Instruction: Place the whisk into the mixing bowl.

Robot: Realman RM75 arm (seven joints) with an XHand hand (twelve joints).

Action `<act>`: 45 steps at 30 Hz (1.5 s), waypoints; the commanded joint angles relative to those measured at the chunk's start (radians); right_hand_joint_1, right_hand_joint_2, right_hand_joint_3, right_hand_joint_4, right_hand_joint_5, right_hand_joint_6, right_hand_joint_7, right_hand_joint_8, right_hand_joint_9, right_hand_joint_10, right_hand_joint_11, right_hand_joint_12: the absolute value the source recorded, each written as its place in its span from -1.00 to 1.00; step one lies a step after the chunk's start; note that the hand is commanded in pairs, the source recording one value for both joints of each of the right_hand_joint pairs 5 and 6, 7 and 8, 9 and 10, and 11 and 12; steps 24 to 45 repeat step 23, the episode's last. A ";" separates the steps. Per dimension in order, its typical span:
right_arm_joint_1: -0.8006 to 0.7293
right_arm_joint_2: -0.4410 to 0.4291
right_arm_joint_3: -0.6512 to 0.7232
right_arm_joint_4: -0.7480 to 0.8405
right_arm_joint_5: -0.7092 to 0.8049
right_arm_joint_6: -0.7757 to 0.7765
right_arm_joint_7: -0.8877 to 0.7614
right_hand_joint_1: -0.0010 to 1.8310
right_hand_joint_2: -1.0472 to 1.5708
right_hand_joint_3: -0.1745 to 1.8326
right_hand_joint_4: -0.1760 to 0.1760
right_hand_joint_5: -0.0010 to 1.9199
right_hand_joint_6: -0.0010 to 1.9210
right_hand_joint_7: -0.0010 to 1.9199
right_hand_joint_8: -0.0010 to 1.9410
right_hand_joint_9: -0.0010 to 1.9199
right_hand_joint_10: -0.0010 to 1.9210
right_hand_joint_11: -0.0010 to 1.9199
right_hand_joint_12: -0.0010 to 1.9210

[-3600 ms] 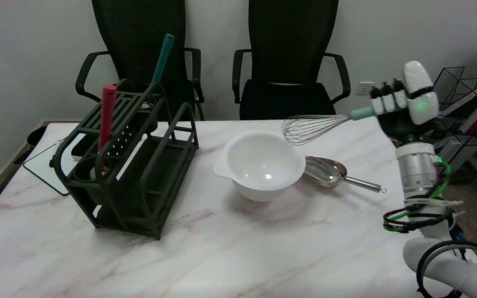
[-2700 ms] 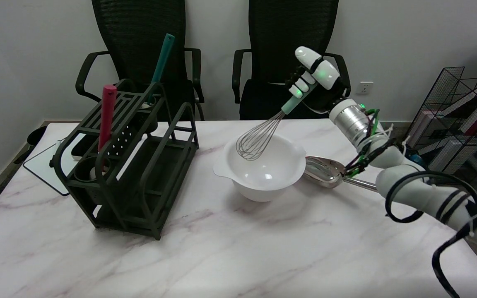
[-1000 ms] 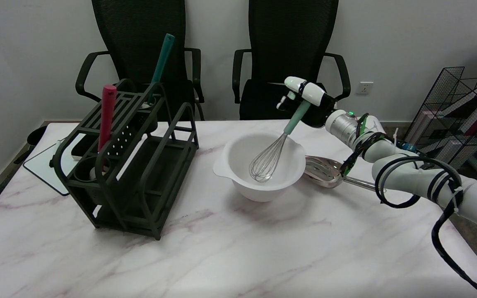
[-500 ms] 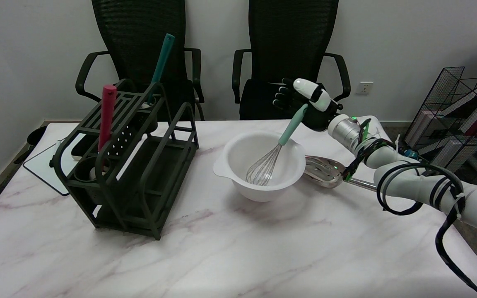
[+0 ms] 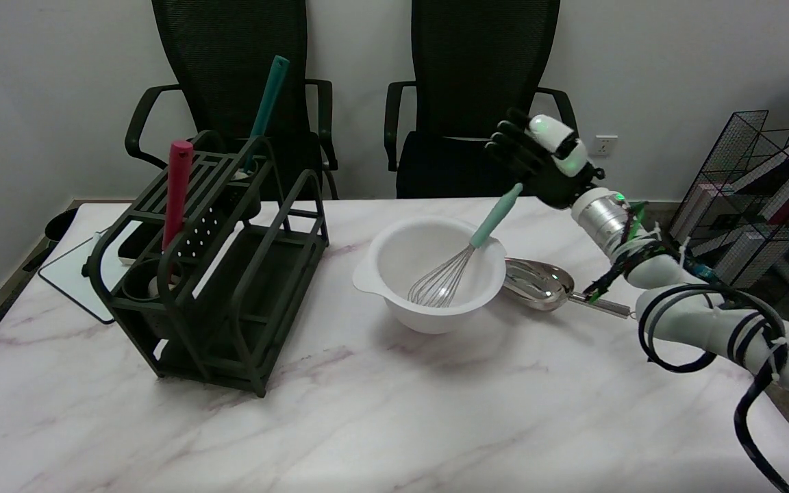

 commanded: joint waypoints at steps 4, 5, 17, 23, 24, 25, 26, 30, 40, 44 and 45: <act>-0.460 -0.040 0.475 0.138 0.025 0.663 -0.010 0.16 -0.07 0.21 0.00 -0.24 -0.24 -0.16 -0.17 -0.24 -0.24 -0.29 -0.29; -0.483 -0.043 0.466 0.131 0.034 0.719 -0.010 0.14 0.00 0.13 0.00 -0.19 -0.19 -0.10 -0.11 -0.19 -0.19 -0.29 -0.29; -0.686 -0.216 0.139 -0.196 0.027 1.047 -0.124 0.04 0.41 -0.14 0.00 0.29 0.29 0.71 0.70 0.77 0.77 0.67 0.67; -0.719 -0.255 0.020 -0.144 0.030 1.149 -0.262 0.02 0.48 -0.15 0.00 0.55 0.55 0.85 0.83 0.89 0.89 0.81 0.81; -0.719 -0.255 0.020 -0.144 0.030 1.149 -0.262 0.02 0.48 -0.15 0.00 0.55 0.55 0.85 0.83 0.89 0.89 0.81 0.81; -0.719 -0.255 0.020 -0.144 0.030 1.149 -0.262 0.02 0.48 -0.15 0.00 0.55 0.55 0.85 0.83 0.89 0.89 0.81 0.81; -0.719 -0.255 0.020 -0.144 0.030 1.149 -0.262 0.02 0.48 -0.15 0.00 0.55 0.55 0.85 0.83 0.89 0.89 0.81 0.81; -0.719 -0.255 0.020 -0.144 0.030 1.149 -0.262 0.02 0.48 -0.15 0.00 0.55 0.55 0.85 0.83 0.89 0.89 0.81 0.81; -0.719 -0.255 0.020 -0.144 0.030 1.149 -0.262 0.02 0.48 -0.15 0.00 0.55 0.55 0.85 0.83 0.89 0.89 0.81 0.81; -0.719 -0.255 0.020 -0.144 0.030 1.149 -0.262 0.02 0.48 -0.15 0.00 0.55 0.55 0.85 0.83 0.89 0.89 0.81 0.81; -0.719 -0.255 0.020 -0.144 0.030 1.149 -0.262 0.02 0.48 -0.15 0.00 0.55 0.55 0.85 0.83 0.89 0.89 0.81 0.81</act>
